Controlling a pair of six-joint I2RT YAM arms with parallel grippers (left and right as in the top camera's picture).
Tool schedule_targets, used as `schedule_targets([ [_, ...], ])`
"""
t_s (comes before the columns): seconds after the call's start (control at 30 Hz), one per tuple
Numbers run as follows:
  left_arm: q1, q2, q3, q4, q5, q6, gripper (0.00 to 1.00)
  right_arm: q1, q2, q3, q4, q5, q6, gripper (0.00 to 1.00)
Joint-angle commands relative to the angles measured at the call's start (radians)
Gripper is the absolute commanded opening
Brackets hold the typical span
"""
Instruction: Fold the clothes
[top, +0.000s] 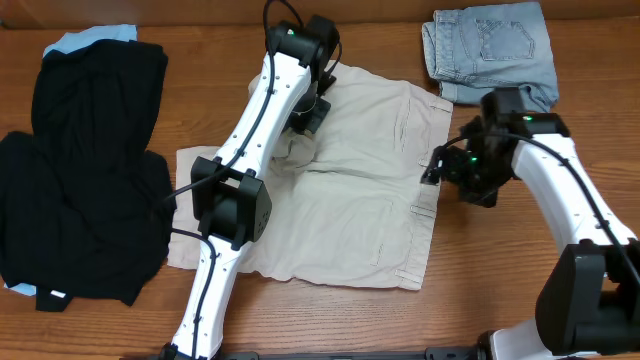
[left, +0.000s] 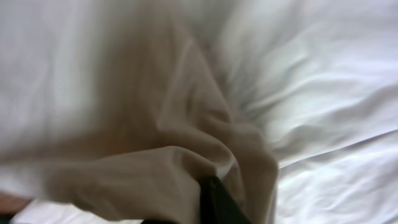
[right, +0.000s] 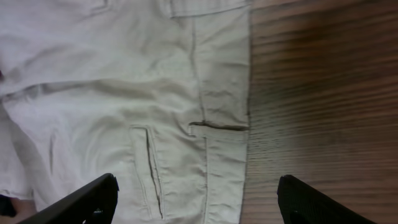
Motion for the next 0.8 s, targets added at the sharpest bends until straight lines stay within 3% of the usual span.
schedule_targets([
  [0.0, -0.031, -0.002, -0.005, 0.028, 0.145, -0.010, 0.08, -0.090, -0.028, 0.009, -0.007, 0.016, 0.003, 0.86],
  [0.13, -0.066, -0.002, -0.005, 0.084, 0.203, -0.014, 0.04, -0.197, -0.074, 0.023, -0.010, -0.013, -0.004, 0.86],
  [0.17, -0.077, -0.002, -0.005, 0.096, 0.208, -0.019, 0.10, -0.227, -0.087, 0.024, -0.008, -0.030, -0.005, 0.87],
  [0.27, -0.109, -0.002, -0.005, 0.127, 0.214, -0.020, 0.79, -0.295, -0.111, 0.024, -0.007, -0.059, -0.008, 0.87],
  [0.3, -0.115, -0.002, -0.005, 0.138, 0.209, -0.021, 0.96, -0.310, -0.114, 0.024, -0.007, -0.060, -0.008, 0.88],
  [0.33, -0.117, -0.005, 0.006, 0.147, 0.209, -0.036, 1.00, -0.330, -0.114, 0.024, -0.009, -0.068, -0.013, 0.89],
  [0.5, -0.043, -0.035, 0.079, 0.114, 0.162, -0.110, 1.00, -0.327, -0.114, 0.024, -0.006, -0.086, -0.054, 0.89],
  [0.77, 0.234, -0.109, 0.116, 0.048, 0.220, -0.220, 1.00, -0.292, -0.114, 0.024, -0.006, -0.085, -0.088, 0.90],
])
